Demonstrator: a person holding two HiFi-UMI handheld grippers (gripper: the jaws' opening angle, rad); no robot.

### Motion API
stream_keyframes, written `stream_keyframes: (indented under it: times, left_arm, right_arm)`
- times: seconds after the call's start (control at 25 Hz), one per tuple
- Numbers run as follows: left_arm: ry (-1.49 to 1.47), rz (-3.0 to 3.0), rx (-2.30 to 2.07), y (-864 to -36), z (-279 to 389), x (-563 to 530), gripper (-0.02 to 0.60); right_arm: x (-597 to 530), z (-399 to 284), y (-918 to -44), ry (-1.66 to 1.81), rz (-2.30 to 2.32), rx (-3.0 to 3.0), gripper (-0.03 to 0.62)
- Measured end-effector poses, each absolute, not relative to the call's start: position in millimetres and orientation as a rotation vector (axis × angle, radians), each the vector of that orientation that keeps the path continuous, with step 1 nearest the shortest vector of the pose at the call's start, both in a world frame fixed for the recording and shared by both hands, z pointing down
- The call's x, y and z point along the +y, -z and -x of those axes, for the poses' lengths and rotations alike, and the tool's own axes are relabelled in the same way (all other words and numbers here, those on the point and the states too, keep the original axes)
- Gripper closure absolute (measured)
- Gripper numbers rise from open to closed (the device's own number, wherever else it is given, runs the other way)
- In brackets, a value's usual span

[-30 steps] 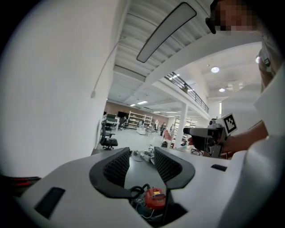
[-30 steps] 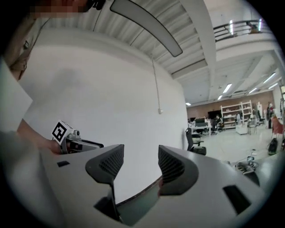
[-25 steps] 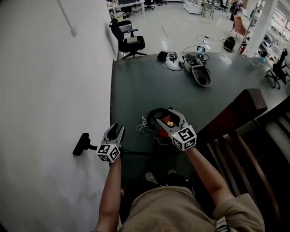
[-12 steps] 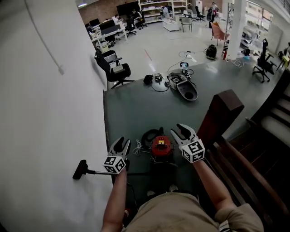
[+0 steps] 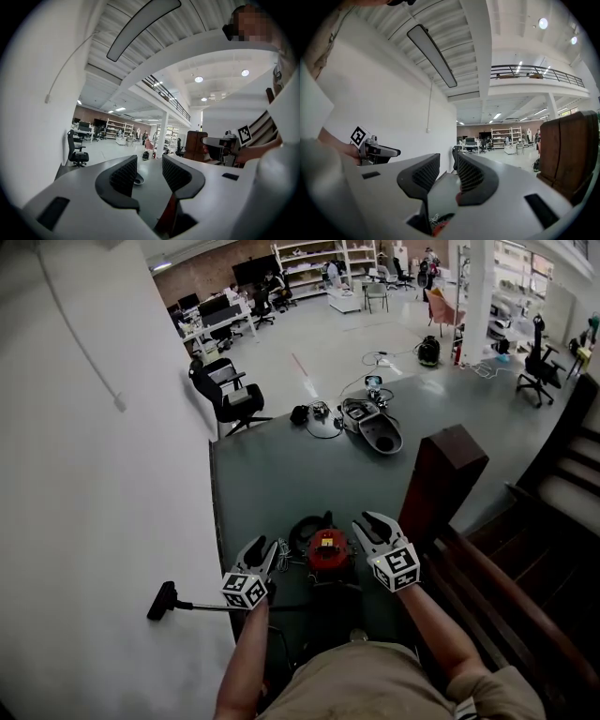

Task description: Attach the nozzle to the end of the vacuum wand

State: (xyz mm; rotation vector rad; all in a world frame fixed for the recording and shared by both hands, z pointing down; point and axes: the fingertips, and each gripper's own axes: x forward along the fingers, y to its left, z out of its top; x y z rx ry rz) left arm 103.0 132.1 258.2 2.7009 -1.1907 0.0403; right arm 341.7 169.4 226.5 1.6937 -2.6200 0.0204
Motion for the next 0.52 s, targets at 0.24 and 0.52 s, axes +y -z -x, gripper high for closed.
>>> stream_keyframes:
  times: [0.24, 0.52]
  left_arm:
    - [-0.067, -2.699, -1.146, -267, -125, 144, 0.417]
    - [-0.054, -2.719, -1.118, -276, -145, 136, 0.417]
  right_arm:
    - [188, -350, -243, -0.137, -1.687, -2.636, 0.477]
    - [179, -359, -257, -0.144, -1.667, -2.633, 0.478]
